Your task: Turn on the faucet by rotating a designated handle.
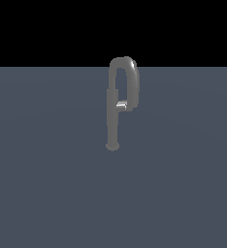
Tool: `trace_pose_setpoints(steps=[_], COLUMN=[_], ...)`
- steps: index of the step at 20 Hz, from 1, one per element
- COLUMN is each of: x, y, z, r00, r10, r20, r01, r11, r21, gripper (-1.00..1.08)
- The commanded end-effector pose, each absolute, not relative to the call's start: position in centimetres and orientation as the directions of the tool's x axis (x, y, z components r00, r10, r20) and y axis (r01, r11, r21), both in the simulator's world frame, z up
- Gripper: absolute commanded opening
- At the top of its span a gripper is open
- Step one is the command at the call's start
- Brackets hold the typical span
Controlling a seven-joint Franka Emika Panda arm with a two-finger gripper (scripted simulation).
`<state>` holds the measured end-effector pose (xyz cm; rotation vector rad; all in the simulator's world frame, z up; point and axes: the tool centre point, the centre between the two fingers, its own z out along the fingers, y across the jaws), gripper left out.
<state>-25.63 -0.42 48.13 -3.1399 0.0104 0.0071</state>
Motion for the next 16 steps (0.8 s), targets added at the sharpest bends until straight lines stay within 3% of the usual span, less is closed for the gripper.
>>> trace_pose_setpoints(steps=[1, 16], x=[-25.6, -22.8], y=[-0.4, -0.2], z=[48.1, 47.8], r00=[1.000, 0.994], r10=[-0.007, -0.070], r20=[-0.005, -0.090], r01=[-0.007, -0.076], r11=[-1.000, -0.995], r21=[-0.002, -0.064], gripper=[-1.00, -1.00])
